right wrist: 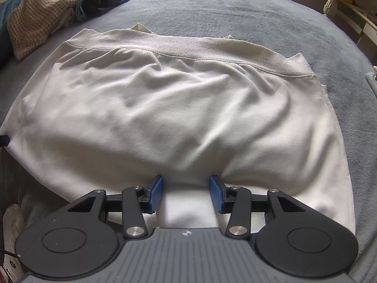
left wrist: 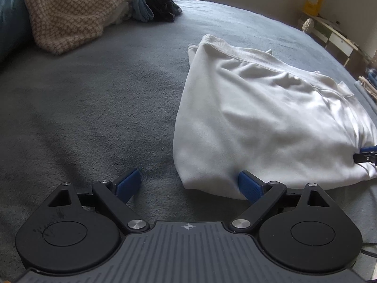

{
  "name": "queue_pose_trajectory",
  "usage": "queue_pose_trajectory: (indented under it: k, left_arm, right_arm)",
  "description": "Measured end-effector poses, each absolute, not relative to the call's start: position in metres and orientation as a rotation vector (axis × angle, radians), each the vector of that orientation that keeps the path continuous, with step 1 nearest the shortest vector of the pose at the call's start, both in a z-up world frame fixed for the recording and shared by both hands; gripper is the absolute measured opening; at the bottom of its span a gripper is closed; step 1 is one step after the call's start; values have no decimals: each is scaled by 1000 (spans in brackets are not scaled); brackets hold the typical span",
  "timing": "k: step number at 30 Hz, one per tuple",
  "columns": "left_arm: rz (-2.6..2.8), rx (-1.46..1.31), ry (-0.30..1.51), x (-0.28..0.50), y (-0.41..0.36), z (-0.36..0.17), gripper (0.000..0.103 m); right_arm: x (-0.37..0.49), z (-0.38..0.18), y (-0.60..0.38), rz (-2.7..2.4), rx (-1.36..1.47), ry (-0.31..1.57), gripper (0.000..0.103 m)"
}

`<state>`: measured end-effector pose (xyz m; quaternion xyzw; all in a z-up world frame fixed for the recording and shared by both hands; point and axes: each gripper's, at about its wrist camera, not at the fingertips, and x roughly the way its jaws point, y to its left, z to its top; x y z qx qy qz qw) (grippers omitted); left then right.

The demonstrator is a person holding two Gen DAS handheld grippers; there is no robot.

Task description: Fold clothes

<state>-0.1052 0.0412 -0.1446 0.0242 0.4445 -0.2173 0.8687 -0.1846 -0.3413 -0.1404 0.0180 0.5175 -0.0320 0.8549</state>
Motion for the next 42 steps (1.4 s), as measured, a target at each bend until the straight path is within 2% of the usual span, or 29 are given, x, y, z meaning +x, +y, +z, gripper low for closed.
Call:
queue_pose_trajectory:
  k: [7, 15, 23, 30, 42]
  left_arm:
    - [-474, 60, 921, -106, 44, -142, 92]
    - [-496, -76, 925, -97, 82, -125, 92]
    - [-489, -249, 941, -84, 107, -118, 92]
    - [-461, -296, 942, -80, 112, -118, 92]
    - [-404, -297, 961, -75, 131, -122, 92]
  right_arm:
    - [-184, -137, -341, -66, 40, 1091, 47]
    - [-185, -115, -338, -44, 32, 1055, 48]
    - [-167, -99, -260, 255, -103, 912, 49]
    - [-150, -87, -191, 511, -222, 774, 50]
    - [-149, -145, -68, 736, -640, 631, 50]
